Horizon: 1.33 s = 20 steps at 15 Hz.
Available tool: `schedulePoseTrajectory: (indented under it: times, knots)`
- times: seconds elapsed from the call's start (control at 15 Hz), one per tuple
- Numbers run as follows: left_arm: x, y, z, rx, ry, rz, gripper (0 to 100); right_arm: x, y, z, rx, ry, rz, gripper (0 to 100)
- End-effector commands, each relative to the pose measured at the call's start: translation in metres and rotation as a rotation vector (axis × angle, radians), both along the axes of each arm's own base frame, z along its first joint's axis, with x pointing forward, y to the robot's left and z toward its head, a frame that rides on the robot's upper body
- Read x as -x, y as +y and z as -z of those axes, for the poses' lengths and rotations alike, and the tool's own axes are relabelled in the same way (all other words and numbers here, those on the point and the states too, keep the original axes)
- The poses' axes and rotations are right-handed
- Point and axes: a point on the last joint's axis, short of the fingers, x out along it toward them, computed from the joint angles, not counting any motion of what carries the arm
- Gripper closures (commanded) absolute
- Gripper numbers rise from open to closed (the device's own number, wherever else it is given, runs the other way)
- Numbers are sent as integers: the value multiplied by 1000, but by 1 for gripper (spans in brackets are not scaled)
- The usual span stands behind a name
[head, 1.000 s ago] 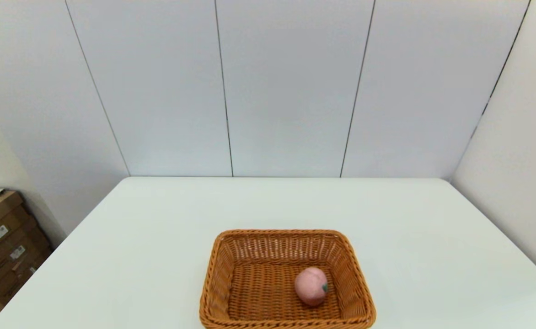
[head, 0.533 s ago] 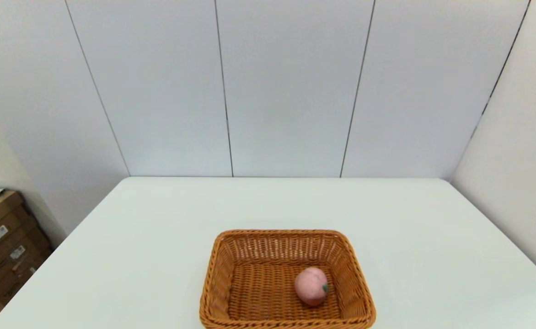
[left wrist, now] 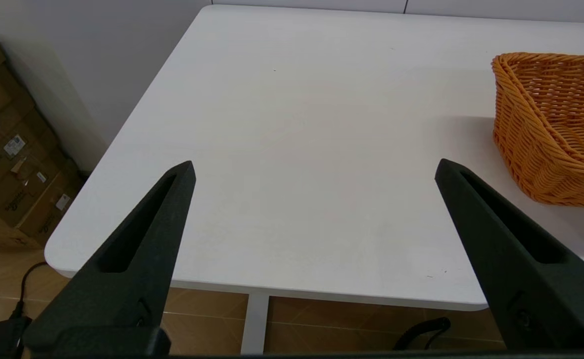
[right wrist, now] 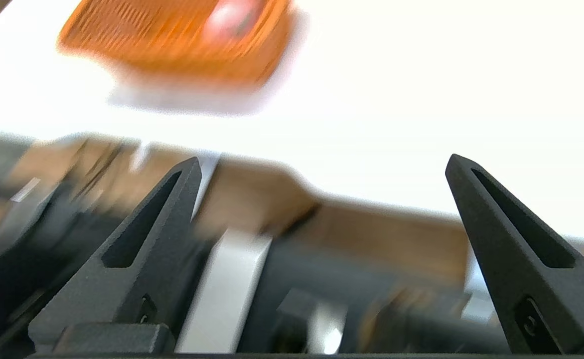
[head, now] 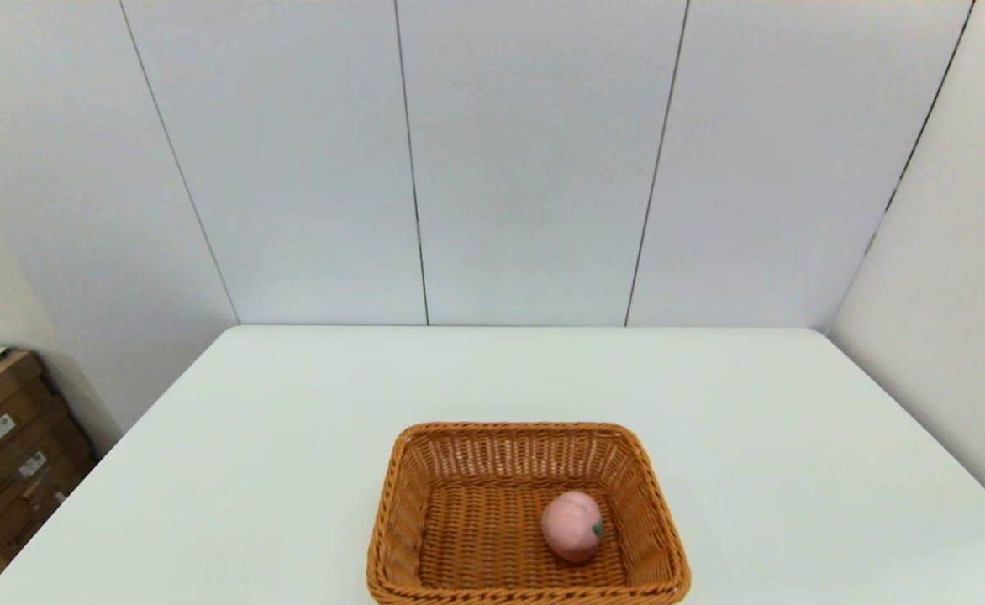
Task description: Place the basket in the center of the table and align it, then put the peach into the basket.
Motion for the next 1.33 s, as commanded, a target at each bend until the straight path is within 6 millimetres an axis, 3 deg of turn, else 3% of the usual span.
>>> schedulePoseTrajectory:
  times: [0.07,0.33,0.73,1.0,1.33]
  knots:
    - [0,0,0,1,2,-1,0,-20,-4,8,57,-247,199,0]
    - [0,0,0,1,2,-1,0,-21,-8,12,119,-232,359,0]
    - [0,0,0,1,2,-1,0,-23,-7,19,217,-227,302,0]
    - [0,0,0,1,2,-1,0,-29,-7,21,253,-313,262,0]
    - [0,0,0,-1,2,-1,0,-30,-7,20,181,-312,286,0]
